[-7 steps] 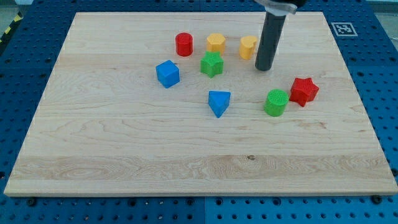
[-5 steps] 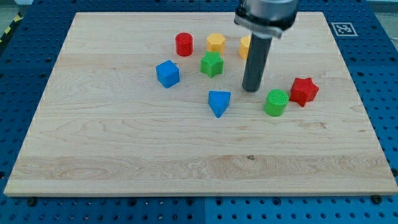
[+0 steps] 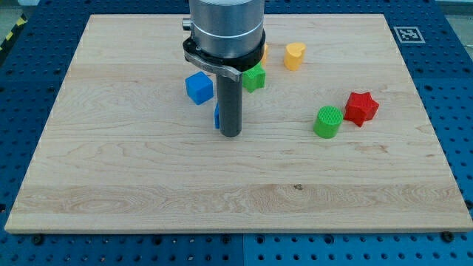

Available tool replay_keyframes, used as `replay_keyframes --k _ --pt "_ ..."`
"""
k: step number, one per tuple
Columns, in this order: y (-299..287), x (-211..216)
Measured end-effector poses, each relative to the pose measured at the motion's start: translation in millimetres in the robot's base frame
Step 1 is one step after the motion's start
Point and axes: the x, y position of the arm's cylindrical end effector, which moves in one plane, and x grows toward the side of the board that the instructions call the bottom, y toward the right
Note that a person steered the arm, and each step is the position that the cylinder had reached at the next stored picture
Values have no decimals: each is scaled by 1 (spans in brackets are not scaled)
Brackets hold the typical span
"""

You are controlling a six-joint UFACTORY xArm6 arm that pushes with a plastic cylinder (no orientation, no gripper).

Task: Push the blue triangle closer to the green star

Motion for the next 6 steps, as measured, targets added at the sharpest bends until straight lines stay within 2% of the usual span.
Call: replay_keyframes --k 2,4,6 --pt "-34 1" --pt "-34 -26" --pt "-3 -36"
